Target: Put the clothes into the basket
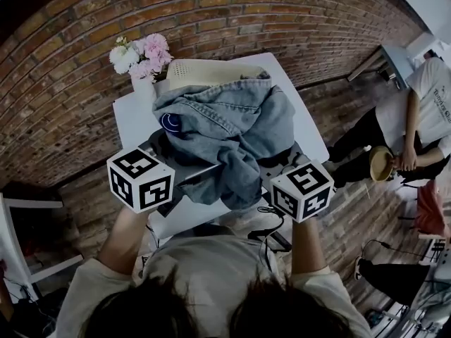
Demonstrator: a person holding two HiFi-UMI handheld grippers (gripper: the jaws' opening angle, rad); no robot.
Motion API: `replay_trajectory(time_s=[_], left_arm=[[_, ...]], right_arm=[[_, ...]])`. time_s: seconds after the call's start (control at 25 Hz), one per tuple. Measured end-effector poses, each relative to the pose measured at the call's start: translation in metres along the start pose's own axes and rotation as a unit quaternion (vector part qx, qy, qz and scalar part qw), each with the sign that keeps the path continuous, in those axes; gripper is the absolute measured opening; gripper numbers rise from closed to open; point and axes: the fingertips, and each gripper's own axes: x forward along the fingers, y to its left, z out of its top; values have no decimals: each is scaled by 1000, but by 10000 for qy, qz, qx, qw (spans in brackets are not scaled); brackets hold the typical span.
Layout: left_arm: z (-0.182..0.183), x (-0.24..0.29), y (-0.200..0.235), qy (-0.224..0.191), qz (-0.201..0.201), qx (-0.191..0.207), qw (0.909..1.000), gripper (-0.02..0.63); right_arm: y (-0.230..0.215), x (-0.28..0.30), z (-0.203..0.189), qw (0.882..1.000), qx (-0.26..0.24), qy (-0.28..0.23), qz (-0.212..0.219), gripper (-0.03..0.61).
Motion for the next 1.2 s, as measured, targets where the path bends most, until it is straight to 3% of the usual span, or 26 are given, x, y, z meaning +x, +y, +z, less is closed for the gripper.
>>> replay_trajectory(time_s=[0.4,1.2], left_arm=[[41,9,16,-139,16,395,9991,511],[75,47,71,-238,-38,625,9978,511]], right_arm=[[-20,12,37,9993,-123,-315,-132,275],[-70,58,64,9983,-223,-400,-351,275]])
